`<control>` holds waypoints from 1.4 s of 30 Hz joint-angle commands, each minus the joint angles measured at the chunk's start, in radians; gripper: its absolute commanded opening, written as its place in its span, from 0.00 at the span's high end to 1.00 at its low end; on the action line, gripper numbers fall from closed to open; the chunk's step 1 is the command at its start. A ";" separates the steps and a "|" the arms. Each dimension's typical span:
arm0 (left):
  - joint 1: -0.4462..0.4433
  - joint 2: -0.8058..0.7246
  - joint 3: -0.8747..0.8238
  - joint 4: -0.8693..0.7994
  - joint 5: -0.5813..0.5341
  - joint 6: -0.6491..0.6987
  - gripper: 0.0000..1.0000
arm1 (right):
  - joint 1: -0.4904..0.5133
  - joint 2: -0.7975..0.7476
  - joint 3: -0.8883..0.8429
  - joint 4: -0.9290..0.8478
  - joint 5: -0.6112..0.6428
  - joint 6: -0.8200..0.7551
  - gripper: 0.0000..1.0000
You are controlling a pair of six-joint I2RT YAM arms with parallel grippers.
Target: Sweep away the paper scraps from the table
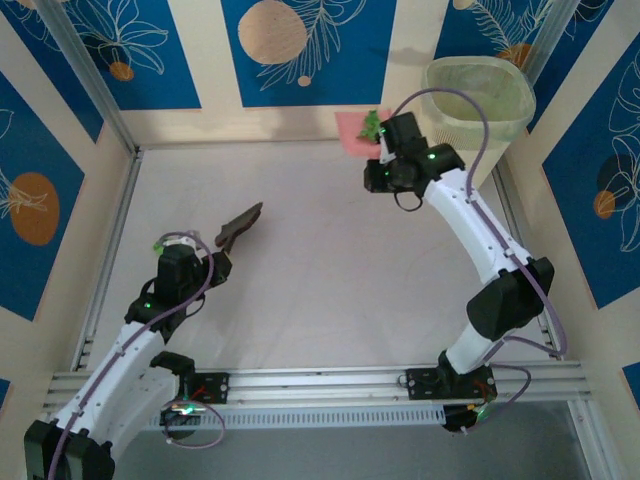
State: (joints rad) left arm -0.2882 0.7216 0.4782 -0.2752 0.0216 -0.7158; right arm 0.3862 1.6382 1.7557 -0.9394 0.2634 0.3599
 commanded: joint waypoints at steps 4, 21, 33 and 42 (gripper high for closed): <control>-0.006 -0.012 0.000 0.051 0.035 0.006 1.00 | -0.116 0.025 0.158 -0.078 -0.108 0.024 1.00; -0.006 0.025 -0.003 0.068 0.037 0.006 1.00 | -0.446 0.148 0.424 -0.078 -0.488 0.157 1.00; -0.007 0.046 -0.007 0.083 0.037 0.007 1.00 | -0.614 0.166 0.294 0.180 -0.798 0.442 1.00; -0.006 0.068 -0.008 0.095 0.037 0.009 1.00 | -0.667 0.163 0.201 0.337 -0.896 0.624 1.00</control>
State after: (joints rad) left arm -0.2882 0.7853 0.4770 -0.2203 0.0444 -0.7155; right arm -0.2684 1.8061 1.9759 -0.6949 -0.5434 0.8932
